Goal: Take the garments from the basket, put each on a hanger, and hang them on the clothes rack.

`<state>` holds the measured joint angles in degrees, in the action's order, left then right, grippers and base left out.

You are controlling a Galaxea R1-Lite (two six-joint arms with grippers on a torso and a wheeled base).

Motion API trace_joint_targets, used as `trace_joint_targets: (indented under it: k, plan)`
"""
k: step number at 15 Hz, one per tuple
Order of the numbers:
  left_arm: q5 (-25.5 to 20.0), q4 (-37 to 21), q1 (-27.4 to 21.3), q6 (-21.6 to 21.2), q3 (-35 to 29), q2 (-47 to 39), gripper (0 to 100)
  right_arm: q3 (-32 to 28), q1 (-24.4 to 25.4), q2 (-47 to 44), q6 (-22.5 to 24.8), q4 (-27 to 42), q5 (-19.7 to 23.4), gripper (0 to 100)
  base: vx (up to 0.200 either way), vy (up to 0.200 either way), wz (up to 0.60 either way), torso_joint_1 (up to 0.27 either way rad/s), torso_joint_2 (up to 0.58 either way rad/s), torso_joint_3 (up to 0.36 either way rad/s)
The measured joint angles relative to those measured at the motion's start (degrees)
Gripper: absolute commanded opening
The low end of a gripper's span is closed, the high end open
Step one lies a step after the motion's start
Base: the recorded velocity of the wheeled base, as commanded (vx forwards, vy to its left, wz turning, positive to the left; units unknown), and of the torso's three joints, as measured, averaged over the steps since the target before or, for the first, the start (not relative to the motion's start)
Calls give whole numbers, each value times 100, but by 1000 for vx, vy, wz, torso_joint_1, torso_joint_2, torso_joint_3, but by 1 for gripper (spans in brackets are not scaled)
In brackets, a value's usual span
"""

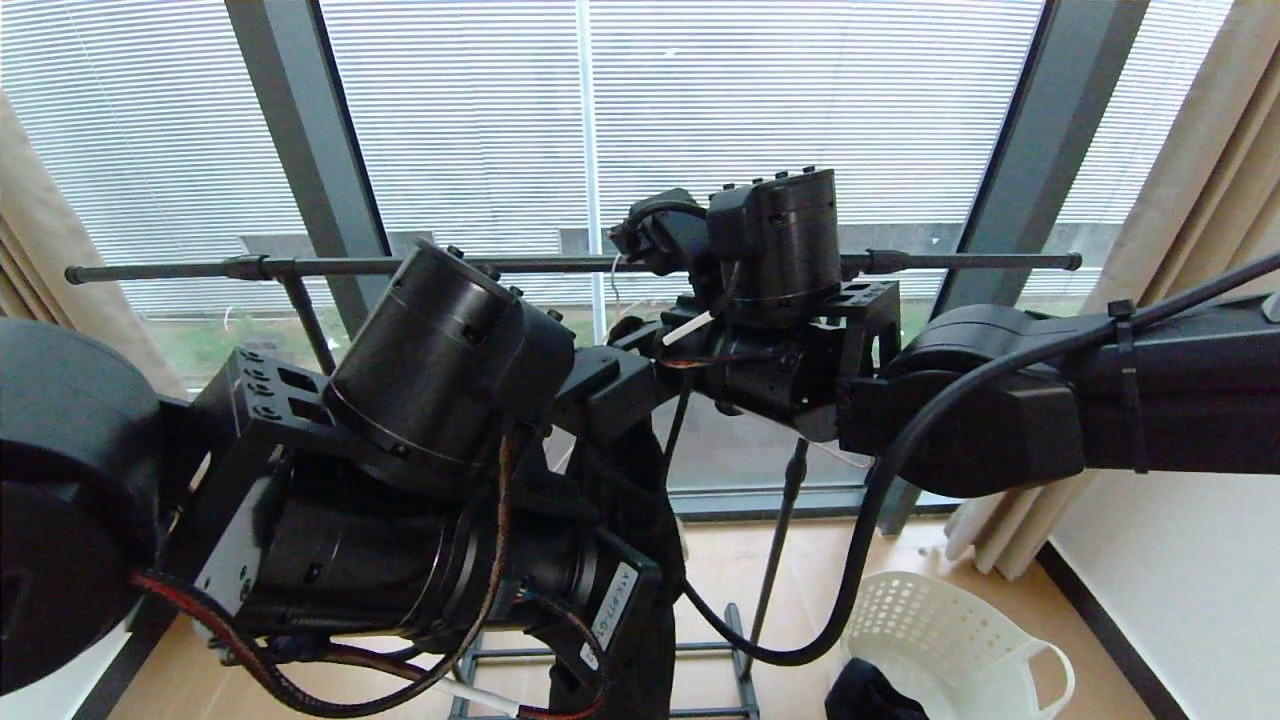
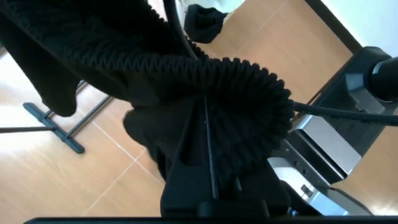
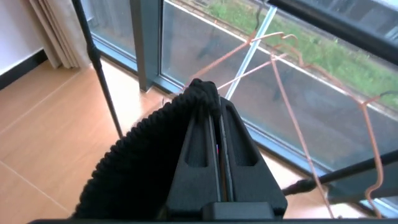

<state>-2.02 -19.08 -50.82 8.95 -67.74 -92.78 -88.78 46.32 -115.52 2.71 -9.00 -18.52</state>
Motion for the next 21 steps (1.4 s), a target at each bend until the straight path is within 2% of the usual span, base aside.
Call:
trace_joint_targets:
  k: [4, 8, 10, 13, 16, 20, 21]
  plan:
    - [6, 4, 168, 62, 317, 222, 0, 362, -269, 336, -82, -15, 7, 0, 0, 0, 0, 0, 0, 0]
    - [37, 23, 797, 35, 739, 518, 0, 1106, -611, 1039, -129, -24, 49, 0, 0, 0, 0, 0, 0, 0]
    - [127, 208, 1169, -15, 768, 546, 0, 1702, -652, 1438, -176, -39, 46, 0, 0, 0, 0, 0, 0, 0]
    - [224, 600, 1687, -360, 694, 419, 0, 2705, -672, 2161, -216, -48, 56, 0, 0, 0, 0, 0, 0, 0]
    - [223, 780, 1924, -460, 167, 39, 0, 3636, -586, 2815, -222, -48, 71, 0, 0, 0, 0, 0, 0, 0]
    - [235, 769, 1954, -466, -872, -457, 0, 4615, -219, 3277, -217, -101, 185, 0, 0, 0, 0, 0, 0, 0]
    - [234, 762, 1924, -468, -990, -540, 0, 4734, -167, 3311, -217, -180, 201, 100, 0, 0, 0, 0, 0, 0]
